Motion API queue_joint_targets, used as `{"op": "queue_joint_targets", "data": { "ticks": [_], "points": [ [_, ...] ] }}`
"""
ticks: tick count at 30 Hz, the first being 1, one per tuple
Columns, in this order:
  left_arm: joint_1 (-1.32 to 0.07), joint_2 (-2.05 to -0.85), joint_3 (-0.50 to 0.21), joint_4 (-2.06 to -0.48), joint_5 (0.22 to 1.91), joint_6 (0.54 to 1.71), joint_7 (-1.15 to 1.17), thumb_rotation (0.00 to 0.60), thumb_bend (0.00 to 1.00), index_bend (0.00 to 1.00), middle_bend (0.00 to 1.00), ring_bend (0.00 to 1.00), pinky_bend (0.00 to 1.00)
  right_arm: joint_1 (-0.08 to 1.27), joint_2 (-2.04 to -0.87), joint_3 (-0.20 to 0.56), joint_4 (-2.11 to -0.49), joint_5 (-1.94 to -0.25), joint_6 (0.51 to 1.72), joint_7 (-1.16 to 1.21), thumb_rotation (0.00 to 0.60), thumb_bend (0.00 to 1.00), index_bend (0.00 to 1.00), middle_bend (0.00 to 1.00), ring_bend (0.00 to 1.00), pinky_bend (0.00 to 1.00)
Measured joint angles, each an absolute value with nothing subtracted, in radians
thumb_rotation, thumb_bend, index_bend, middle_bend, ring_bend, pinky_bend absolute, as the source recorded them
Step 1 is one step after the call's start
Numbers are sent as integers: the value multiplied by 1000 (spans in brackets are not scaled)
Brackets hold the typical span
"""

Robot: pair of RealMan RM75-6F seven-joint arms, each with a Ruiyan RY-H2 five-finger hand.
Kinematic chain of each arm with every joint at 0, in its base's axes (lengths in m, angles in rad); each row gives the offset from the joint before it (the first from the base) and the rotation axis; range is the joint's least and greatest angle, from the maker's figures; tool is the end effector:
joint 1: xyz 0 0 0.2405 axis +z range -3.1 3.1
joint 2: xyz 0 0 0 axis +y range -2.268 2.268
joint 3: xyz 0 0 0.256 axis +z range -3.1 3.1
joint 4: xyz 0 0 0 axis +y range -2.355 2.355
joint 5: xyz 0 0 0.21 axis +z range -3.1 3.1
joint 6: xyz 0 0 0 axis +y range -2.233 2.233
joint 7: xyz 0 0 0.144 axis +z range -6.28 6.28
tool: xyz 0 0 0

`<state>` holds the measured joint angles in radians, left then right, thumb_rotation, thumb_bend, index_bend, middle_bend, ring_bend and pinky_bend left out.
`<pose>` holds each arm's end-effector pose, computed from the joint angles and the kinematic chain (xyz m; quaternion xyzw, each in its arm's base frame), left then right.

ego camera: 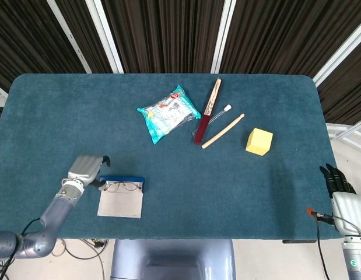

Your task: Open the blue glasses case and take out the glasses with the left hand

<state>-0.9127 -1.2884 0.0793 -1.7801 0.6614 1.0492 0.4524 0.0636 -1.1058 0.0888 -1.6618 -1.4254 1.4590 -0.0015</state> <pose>-0.1820 0.3221 0.0331 -0.7407 -0.4406 -0.2257 0.4542 -0.3138 -0.1815 0.1645 0.5587 -0.4175 0.3864 0.6035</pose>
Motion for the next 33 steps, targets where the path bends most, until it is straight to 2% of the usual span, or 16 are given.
{"op": "queue_joint_targets", "data": {
  "ticks": [12, 20, 33],
  "points": [
    [-890, -1425, 17, -1698, 649, 1070, 531, 600, 225, 430, 1000, 962, 959, 64, -1103, 89, -1660, -1427, 1457, 11, 600, 217, 0, 0, 0, 215],
    [-886, -1449, 1, -1700, 620, 1070, 576, 600, 225, 433, 1000, 962, 959, 64, -1102, 88, -1661, -1427, 1455, 13, 600, 217, 0, 0, 0, 216],
    [-876, -1475, -31, -1701, 574, 1069, 613, 600, 281, 447, 1000, 964, 959, 64, -1102, 88, -1661, -1427, 1454, 13, 600, 216, 0, 0, 0, 216]
  ]
}}
